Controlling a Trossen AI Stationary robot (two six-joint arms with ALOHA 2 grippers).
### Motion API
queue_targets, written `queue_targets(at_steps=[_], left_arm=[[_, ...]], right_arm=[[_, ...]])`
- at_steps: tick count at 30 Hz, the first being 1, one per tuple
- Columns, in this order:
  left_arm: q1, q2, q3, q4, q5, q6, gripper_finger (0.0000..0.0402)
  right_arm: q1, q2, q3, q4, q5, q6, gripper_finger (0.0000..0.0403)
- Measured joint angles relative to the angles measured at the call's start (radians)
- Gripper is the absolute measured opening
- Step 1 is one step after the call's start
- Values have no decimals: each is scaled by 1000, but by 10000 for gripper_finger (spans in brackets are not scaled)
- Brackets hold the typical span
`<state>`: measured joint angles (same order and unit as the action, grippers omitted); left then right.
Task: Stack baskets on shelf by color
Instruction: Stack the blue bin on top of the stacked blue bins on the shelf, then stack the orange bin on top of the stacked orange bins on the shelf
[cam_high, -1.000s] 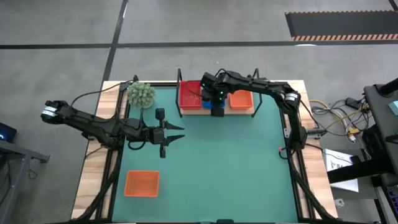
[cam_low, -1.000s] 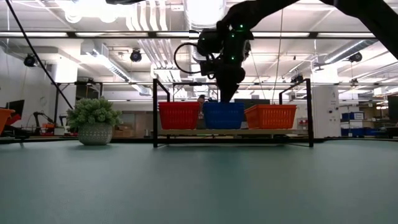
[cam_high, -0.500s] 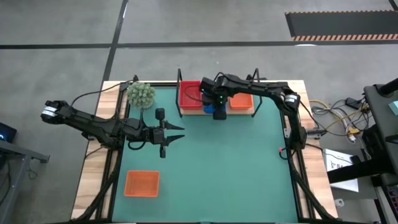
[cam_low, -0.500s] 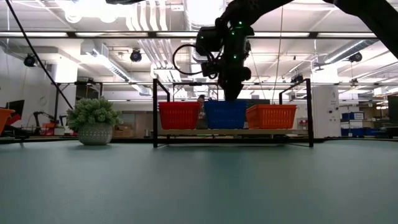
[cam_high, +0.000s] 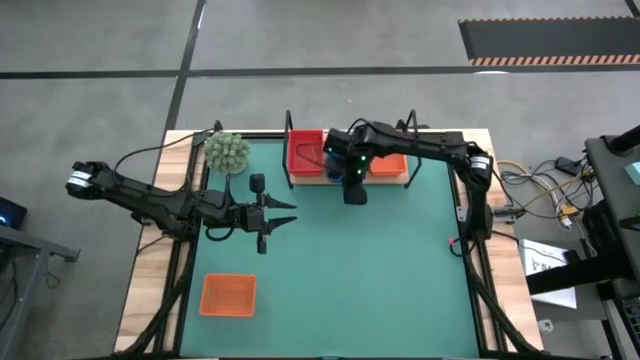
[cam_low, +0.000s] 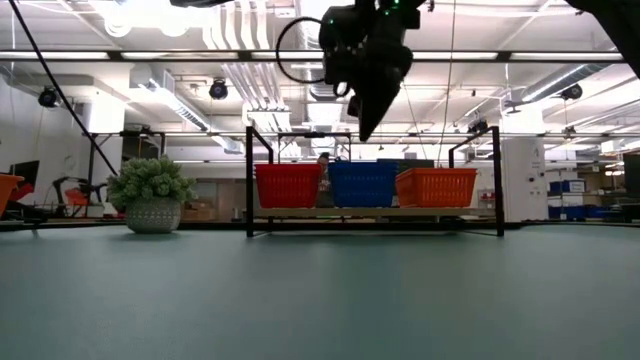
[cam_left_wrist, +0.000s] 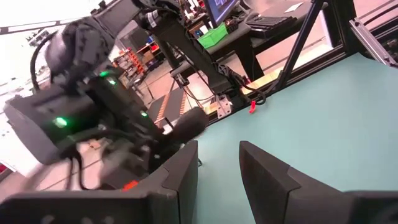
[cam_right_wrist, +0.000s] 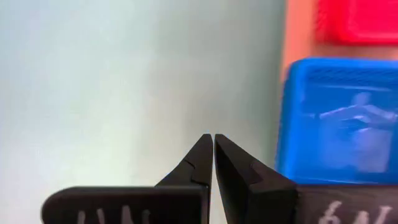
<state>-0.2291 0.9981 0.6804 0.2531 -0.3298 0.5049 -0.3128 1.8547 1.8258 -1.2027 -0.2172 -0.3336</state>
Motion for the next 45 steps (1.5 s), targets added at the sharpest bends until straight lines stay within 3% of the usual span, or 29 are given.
queue_targets(at_steps=[3,9,13,25,32,38,45], left_arm=[[0,0,0,0,0,0,102],[0,0,0,0,0,0,102],[0,0,0,0,0,0,102],[0,0,0,0,0,1,102],[0,0,0,0,0,-51,102],[0,20,0,27,0,-168,102],[-6,125,0,132,0,-324,102]], right_arm=[[16,12,-39,15,19,-11,9],[19,13,-113,76,272,1,9],[18,13,-124,94,346,-8,8],[39,-2,-101,119,311,-8,8],[188,-164,-207,207,268,42,8],[372,-366,-512,574,266,115,8],[500,-490,-1012,1528,265,-93,8]])
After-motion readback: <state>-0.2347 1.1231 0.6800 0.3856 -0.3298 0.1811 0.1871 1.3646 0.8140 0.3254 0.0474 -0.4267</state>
